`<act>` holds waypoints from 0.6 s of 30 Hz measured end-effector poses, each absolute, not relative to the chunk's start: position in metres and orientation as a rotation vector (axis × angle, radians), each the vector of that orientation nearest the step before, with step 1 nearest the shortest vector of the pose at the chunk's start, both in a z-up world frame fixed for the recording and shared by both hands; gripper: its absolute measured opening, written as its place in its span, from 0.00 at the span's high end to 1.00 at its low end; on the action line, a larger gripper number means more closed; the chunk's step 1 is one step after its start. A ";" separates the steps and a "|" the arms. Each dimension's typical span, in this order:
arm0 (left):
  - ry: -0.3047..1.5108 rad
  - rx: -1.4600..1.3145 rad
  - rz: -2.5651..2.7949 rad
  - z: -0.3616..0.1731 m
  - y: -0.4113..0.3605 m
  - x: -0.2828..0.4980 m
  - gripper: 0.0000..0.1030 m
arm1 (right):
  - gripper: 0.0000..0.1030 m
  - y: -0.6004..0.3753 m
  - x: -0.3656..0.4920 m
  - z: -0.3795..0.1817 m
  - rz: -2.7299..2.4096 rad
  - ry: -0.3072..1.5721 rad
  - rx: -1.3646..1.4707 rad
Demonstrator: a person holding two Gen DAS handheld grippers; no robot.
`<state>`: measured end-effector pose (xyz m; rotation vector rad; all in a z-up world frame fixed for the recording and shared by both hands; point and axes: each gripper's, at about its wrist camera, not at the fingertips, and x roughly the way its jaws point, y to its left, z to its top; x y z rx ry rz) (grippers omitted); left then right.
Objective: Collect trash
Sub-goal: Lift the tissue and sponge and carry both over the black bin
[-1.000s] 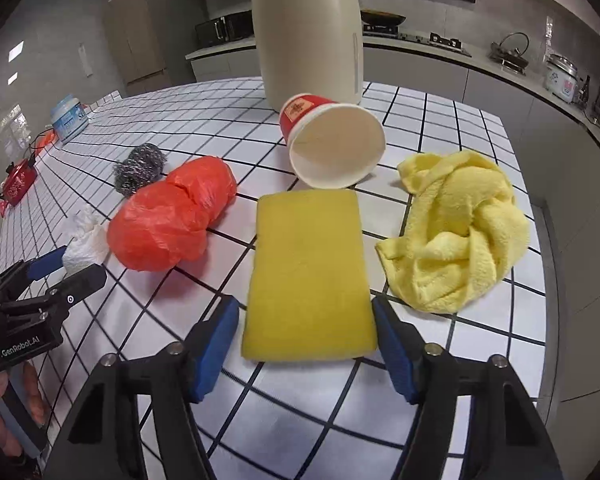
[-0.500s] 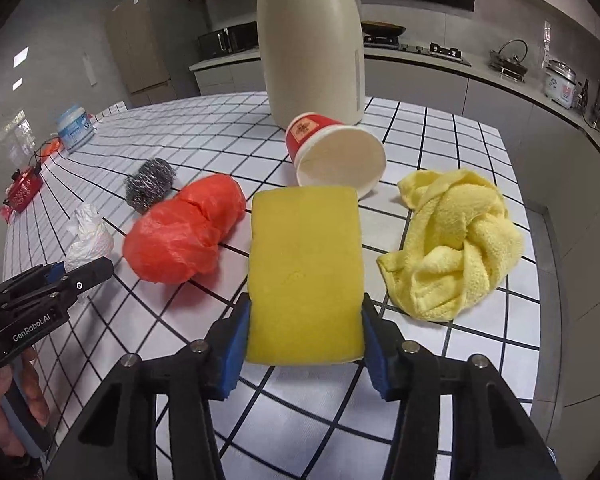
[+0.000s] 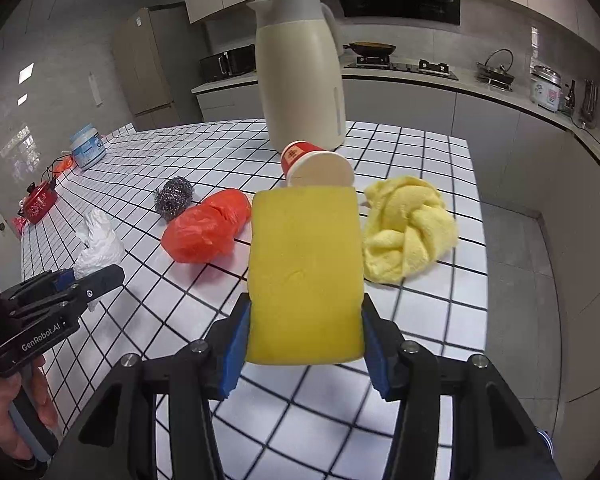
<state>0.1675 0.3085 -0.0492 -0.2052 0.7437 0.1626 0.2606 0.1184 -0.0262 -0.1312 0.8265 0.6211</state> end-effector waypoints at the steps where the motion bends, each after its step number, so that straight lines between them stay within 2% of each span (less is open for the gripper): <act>1: 0.744 -0.203 0.159 -0.048 0.304 0.166 0.65 | 0.48 0.113 0.257 -0.024 0.618 0.823 -0.130; 18: 0.733 -0.136 0.041 -0.032 0.188 0.140 0.65 | 0.48 -0.003 0.202 -0.005 0.538 0.807 -0.077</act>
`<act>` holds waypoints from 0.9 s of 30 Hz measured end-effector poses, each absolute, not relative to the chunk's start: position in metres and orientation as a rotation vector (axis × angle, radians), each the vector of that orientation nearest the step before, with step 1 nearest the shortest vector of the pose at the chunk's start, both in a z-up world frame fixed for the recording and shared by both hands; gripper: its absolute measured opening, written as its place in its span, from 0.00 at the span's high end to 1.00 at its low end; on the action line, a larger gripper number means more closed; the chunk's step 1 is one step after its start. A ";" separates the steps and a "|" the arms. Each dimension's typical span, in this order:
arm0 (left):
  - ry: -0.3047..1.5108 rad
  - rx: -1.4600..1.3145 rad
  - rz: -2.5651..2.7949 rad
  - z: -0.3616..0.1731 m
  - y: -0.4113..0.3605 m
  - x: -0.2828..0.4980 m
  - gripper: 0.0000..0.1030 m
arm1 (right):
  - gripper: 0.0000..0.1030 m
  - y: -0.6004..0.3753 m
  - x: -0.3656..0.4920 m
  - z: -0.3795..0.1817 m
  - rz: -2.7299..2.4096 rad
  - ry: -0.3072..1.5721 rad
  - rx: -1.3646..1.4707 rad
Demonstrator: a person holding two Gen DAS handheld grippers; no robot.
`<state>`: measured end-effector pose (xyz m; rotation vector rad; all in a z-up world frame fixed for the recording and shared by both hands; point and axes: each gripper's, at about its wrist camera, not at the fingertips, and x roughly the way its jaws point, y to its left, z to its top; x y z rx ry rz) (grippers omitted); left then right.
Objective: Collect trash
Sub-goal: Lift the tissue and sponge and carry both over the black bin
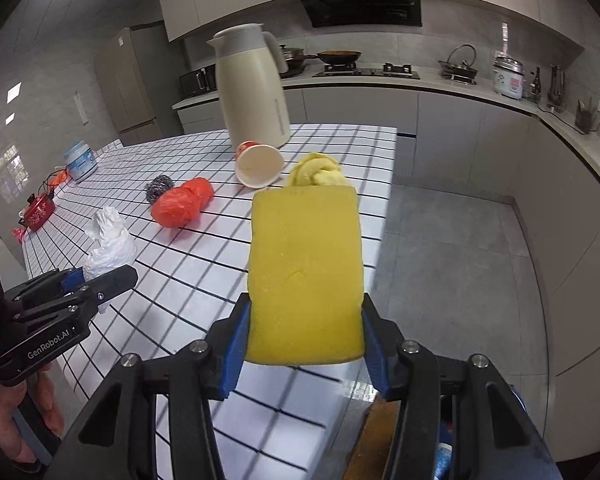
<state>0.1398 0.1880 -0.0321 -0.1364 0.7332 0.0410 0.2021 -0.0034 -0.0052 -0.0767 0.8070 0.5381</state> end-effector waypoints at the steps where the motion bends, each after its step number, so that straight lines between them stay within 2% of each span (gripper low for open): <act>1: 0.734 -0.132 0.031 -0.032 0.179 0.140 0.65 | 0.48 -0.012 0.200 -0.004 0.528 0.807 -0.073; 17: 0.753 -0.069 -0.138 -0.034 0.061 0.150 0.65 | 0.48 -0.151 0.172 -0.001 0.366 0.820 -0.018; 27: 0.836 -0.042 -0.270 -0.064 -0.020 0.154 0.65 | 0.48 -0.229 0.157 -0.035 0.267 0.898 0.002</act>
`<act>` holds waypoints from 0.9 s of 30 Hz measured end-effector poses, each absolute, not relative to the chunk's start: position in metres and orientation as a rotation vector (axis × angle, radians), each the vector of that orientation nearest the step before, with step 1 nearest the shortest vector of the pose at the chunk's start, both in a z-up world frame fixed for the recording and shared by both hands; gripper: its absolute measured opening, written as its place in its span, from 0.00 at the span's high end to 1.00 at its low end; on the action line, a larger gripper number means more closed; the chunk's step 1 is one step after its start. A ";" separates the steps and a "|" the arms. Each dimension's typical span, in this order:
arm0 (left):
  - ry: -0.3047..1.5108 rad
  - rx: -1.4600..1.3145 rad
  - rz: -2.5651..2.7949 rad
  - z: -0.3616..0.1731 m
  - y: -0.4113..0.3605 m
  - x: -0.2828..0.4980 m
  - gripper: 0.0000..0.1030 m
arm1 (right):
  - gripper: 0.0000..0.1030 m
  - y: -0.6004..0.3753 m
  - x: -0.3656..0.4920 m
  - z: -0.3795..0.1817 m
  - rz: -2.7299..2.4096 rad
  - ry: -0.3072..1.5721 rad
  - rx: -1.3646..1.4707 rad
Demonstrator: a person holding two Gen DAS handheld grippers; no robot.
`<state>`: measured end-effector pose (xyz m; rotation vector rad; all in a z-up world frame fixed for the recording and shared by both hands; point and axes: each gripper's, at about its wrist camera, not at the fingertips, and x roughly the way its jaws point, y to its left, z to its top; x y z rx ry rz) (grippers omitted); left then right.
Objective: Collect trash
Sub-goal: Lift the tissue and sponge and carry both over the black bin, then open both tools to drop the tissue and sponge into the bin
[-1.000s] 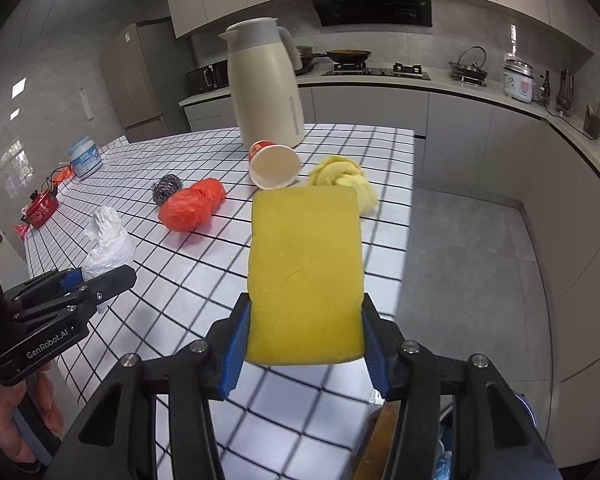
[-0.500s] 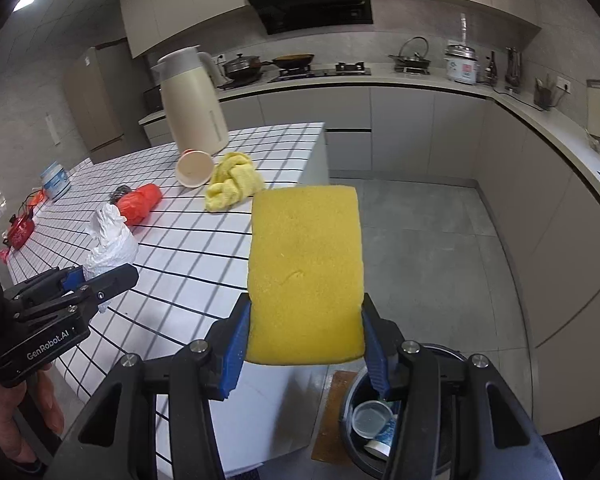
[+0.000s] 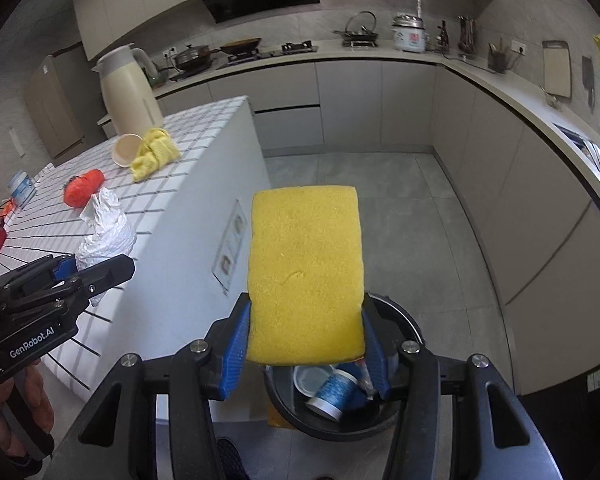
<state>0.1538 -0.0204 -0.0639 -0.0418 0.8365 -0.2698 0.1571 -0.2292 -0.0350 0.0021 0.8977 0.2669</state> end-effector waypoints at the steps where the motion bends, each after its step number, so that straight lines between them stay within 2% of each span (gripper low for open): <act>1: 0.846 -0.040 -0.277 -0.068 -0.027 0.154 0.65 | 0.48 -0.235 0.157 -0.040 0.260 0.908 0.003; 14: 1.003 -0.071 -0.322 -0.127 -0.090 0.163 0.65 | 0.48 -0.282 0.167 -0.121 0.274 1.077 -0.043; 26: 1.164 -0.094 -0.321 -0.205 -0.118 0.189 0.65 | 0.48 -0.284 0.192 -0.215 0.398 1.212 -0.188; 27: 1.170 -0.096 -0.335 -0.210 -0.121 0.191 0.57 | 0.47 -0.282 0.194 -0.221 0.405 1.220 -0.204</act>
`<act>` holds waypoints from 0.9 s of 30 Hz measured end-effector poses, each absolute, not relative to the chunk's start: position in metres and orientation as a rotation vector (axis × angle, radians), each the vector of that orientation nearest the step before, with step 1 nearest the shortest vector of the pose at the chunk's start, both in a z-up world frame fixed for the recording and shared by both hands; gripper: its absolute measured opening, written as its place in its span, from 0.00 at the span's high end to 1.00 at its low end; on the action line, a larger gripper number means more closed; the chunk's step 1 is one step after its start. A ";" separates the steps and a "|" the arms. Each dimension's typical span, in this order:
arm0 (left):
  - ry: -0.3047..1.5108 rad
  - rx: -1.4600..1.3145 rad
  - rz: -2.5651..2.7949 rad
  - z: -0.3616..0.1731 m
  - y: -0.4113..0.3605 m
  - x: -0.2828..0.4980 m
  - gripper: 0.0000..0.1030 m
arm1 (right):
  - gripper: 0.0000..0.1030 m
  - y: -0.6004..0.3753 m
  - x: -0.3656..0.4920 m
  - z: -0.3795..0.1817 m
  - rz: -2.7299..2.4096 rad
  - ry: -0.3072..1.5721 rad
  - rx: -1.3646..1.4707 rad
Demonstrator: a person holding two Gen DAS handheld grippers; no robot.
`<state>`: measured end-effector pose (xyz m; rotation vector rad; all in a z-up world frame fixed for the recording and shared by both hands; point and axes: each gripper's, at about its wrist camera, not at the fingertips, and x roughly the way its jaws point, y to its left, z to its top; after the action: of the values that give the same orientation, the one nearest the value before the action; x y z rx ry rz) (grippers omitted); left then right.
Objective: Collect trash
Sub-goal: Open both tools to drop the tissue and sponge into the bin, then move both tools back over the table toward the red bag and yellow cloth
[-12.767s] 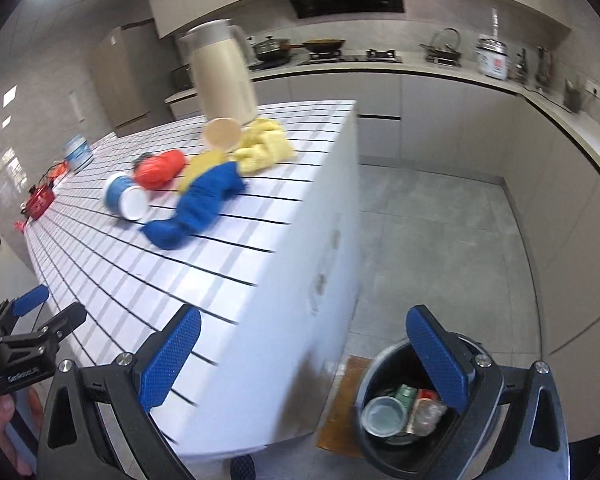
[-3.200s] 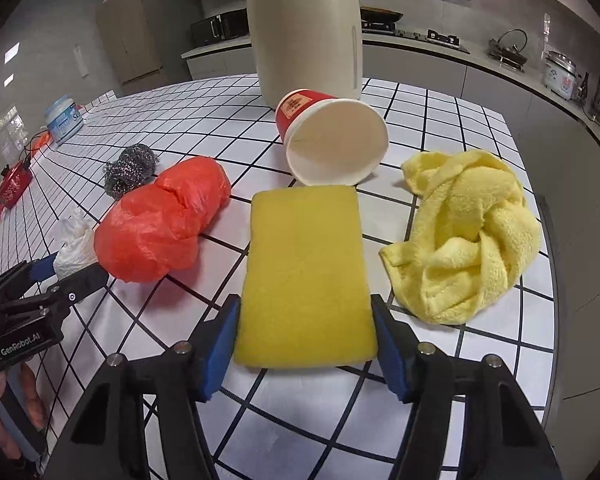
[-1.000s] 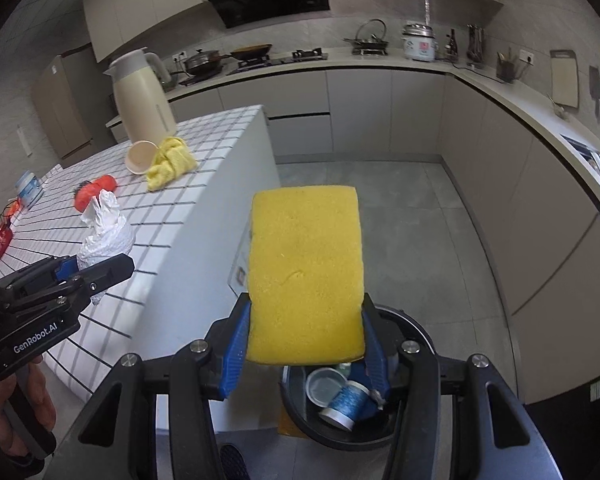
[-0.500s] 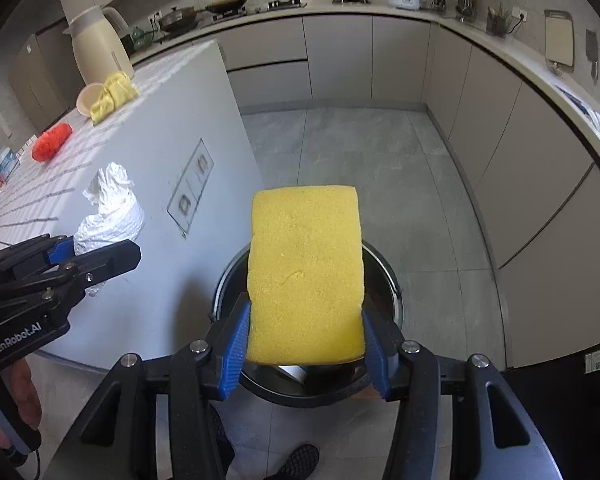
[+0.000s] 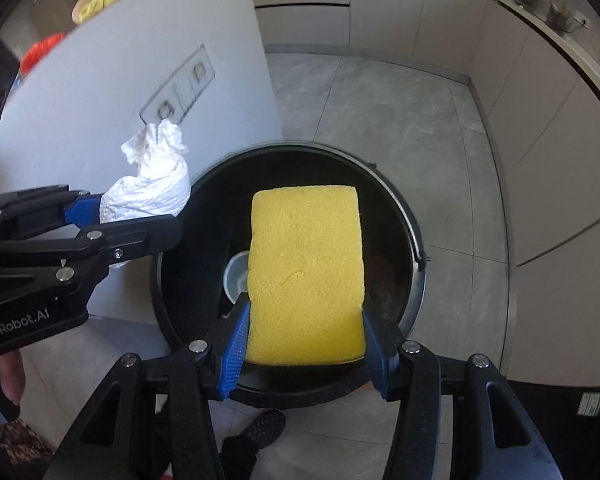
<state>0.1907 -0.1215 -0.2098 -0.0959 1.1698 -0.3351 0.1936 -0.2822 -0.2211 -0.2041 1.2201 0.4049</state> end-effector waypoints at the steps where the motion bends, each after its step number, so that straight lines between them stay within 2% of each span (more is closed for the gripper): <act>1: 1.175 -0.087 -0.330 -0.213 -0.123 0.192 0.40 | 0.44 -0.281 0.196 -0.227 0.417 1.225 -0.224; 3: 1.172 -0.080 -0.284 -0.217 -0.120 0.194 0.21 | 0.32 -0.278 0.198 -0.240 0.415 1.205 -0.320; 4: 1.171 -0.091 -0.273 -0.217 -0.118 0.194 0.21 | 0.16 -0.278 0.199 -0.242 0.385 1.182 -0.365; 5: 1.172 -0.095 -0.258 -0.217 -0.115 0.193 0.21 | 0.12 -0.282 0.199 -0.244 0.363 1.164 -0.394; 9: 1.167 -0.067 -0.226 -0.216 -0.114 0.190 0.15 | 0.10 -0.306 0.208 -0.244 0.320 1.179 -0.355; 11: 1.166 -0.052 -0.205 -0.216 -0.114 0.190 0.09 | 0.00 -0.318 0.216 -0.240 0.291 1.186 -0.295; 21: 1.164 -0.006 -0.188 -0.209 -0.117 0.192 0.06 | 0.00 -0.326 0.222 -0.226 0.265 1.189 -0.183; 27: 1.117 0.006 -0.178 -0.177 -0.114 0.183 0.06 | 0.00 -0.330 0.218 -0.200 0.247 1.151 -0.128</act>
<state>0.1830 -0.1137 -0.1771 0.0057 1.1172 -0.1783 0.2181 -0.3297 -0.2003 -0.1277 1.1507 0.2471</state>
